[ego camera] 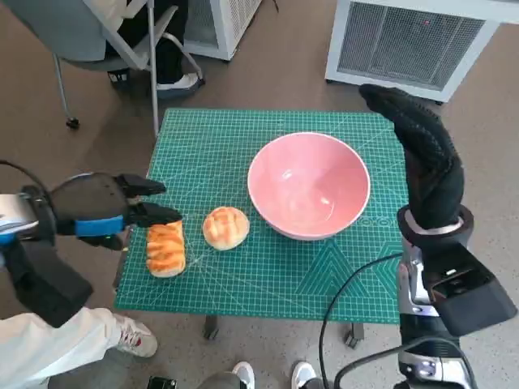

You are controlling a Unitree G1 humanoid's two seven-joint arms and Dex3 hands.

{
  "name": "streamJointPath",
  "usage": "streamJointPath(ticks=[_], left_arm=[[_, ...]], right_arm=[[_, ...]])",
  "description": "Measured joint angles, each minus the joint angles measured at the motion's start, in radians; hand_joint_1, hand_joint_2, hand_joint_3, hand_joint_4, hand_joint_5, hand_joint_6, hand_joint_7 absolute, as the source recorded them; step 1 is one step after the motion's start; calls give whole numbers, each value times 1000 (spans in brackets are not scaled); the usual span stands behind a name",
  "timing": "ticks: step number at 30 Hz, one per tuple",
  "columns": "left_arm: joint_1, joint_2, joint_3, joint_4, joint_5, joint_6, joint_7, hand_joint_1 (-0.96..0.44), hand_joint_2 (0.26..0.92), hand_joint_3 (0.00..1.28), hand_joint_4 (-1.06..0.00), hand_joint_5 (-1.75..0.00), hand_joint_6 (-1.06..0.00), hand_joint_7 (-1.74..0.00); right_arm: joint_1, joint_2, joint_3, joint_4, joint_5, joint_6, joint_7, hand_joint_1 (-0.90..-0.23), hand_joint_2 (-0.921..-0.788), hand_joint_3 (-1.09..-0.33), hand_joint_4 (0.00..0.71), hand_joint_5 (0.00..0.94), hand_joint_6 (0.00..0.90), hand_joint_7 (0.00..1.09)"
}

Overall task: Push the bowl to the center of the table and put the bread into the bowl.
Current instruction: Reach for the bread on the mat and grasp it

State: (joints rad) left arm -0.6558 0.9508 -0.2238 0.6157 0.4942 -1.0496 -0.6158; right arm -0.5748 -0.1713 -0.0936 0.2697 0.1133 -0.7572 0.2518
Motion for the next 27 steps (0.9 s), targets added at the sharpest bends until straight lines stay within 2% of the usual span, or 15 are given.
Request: streamJointPath(ticks=[21,27], left_arm=[[-50,-100,-142,211,168,-59,180,-115,746,6,-406,-9,-494,-7],[-69,-120,-179,269,179,-51,200,-30,779,17,-492,-22,-571,-27]], right_arm=[[40,-1,2,-41,-2,24,-12,-401,-921,-551,397,10,-1,864],[46,-1,3,-52,-4,32,-20,-396,-921,-555,396,9,-1,863]])
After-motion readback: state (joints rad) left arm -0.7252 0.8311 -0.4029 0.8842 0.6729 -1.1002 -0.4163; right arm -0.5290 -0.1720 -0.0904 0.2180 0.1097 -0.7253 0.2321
